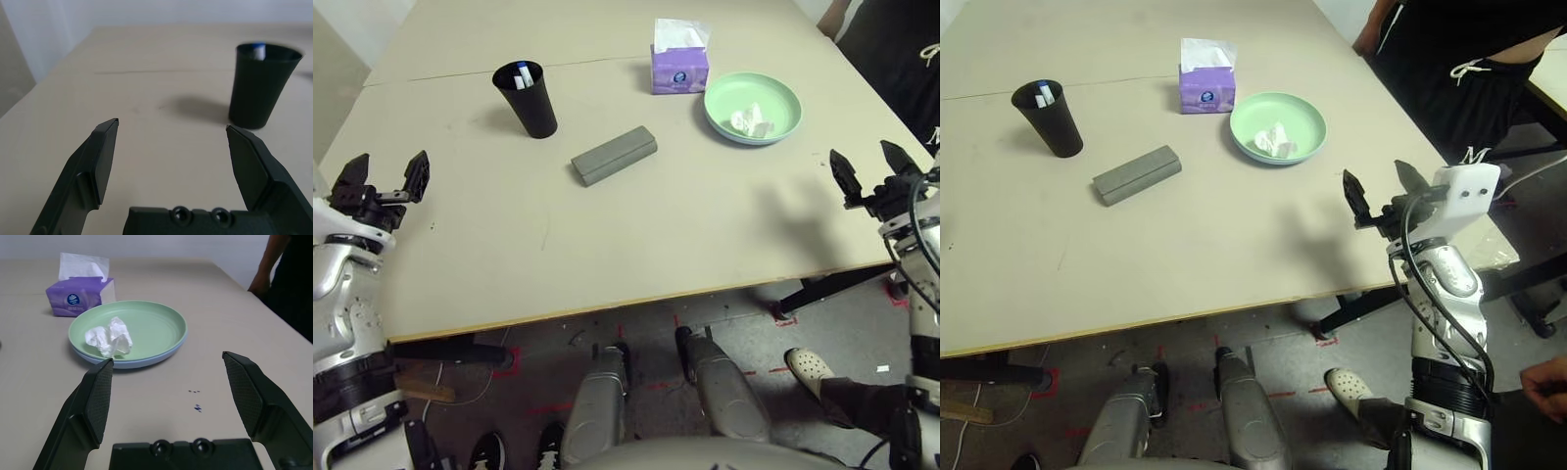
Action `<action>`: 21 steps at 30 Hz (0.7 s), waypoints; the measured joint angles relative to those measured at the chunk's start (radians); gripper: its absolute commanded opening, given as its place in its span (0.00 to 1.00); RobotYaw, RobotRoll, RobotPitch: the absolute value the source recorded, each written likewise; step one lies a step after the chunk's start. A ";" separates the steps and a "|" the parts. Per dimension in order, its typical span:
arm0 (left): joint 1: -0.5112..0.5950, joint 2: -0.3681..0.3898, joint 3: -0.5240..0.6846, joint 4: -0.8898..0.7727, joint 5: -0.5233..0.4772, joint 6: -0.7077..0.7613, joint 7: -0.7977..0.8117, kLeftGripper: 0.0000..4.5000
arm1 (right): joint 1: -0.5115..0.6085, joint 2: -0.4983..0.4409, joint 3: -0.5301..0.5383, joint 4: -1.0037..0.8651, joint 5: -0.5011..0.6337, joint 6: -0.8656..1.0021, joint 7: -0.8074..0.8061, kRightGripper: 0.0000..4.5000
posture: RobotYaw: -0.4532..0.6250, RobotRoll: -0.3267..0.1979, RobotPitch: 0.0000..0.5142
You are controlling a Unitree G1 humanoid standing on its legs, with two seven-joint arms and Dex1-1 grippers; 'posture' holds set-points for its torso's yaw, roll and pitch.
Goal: Organize and tidy the items on the table.
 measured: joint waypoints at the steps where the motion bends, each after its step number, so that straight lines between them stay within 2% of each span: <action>1: 0.010 0.007 0.000 0.000 0.001 0.015 0.002 0.99 | -0.003 0.006 0.004 -0.003 0.000 0.006 -0.005 1.00 | 0.32 0.62 0.47; 8: 0.124 0.072 0.002 -0.007 0.032 0.074 -0.025 0.99 | -0.050 0.044 0.048 -0.047 -0.002 0.061 -0.051 1.00 | 0.35 0.62 0.50; 14: 0.123 0.129 0.030 0.029 0.041 0.056 -0.070 0.99 | -0.075 0.067 0.081 -0.099 -0.018 0.099 -0.107 1.00 | 0.38 0.62 0.53; 17: 0.121 0.135 0.038 0.029 0.041 0.055 -0.075 0.99 | -0.088 0.077 0.104 -0.130 -0.027 0.122 -0.127 1.00 | 0.41 0.62 0.55; 21: 0.114 0.137 0.041 0.020 0.040 0.054 -0.084 0.99 | -0.090 0.098 0.116 -0.153 -0.029 0.144 -0.147 1.00 | 0.39 0.62 0.54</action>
